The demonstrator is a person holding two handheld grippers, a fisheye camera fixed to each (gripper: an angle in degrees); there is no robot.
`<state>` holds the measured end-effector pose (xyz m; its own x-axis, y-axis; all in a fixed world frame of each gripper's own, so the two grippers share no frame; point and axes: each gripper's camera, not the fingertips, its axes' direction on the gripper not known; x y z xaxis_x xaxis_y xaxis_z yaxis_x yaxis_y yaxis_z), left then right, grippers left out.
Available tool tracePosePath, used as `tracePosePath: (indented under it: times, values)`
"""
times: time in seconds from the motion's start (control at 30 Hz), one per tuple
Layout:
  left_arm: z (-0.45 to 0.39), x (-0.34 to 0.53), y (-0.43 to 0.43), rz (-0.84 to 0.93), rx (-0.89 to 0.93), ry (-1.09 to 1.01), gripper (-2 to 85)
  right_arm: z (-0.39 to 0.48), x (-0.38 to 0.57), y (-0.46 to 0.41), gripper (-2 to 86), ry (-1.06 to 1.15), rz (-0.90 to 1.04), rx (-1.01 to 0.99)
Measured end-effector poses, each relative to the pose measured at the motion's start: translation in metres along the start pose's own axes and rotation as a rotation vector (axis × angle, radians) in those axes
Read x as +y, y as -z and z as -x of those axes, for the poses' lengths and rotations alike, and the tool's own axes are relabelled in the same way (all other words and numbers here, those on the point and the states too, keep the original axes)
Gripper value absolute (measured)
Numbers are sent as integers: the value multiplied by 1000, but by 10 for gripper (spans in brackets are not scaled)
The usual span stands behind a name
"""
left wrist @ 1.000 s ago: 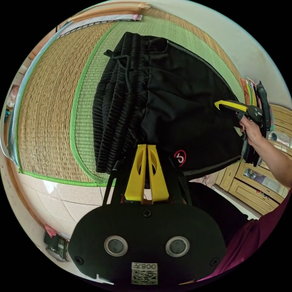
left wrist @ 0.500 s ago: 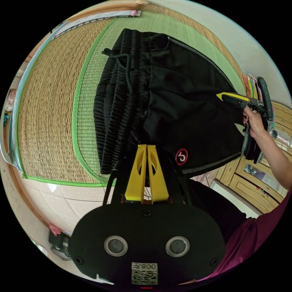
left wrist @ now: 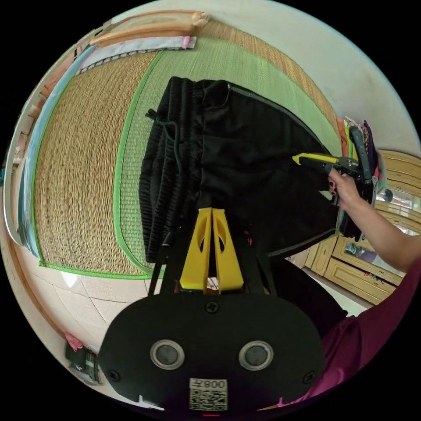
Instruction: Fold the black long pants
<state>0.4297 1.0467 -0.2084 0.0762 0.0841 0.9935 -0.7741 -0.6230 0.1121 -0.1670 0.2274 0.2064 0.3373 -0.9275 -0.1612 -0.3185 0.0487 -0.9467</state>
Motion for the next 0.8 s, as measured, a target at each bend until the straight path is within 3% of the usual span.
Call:
tracePosePath:
  times: [0.2,0.47,0.8]
  values:
    - [-1,-58,30,-157,10,-37,1,-16,15,-2,0,0,-6,-18]
    - [20,-137,6,-163,-70,6,0,-38,48,-8,0,14,-66,-39]
    - [6,-99,36,-326,-52,3,0,-71,111,-10,0,-9,-234,-73]
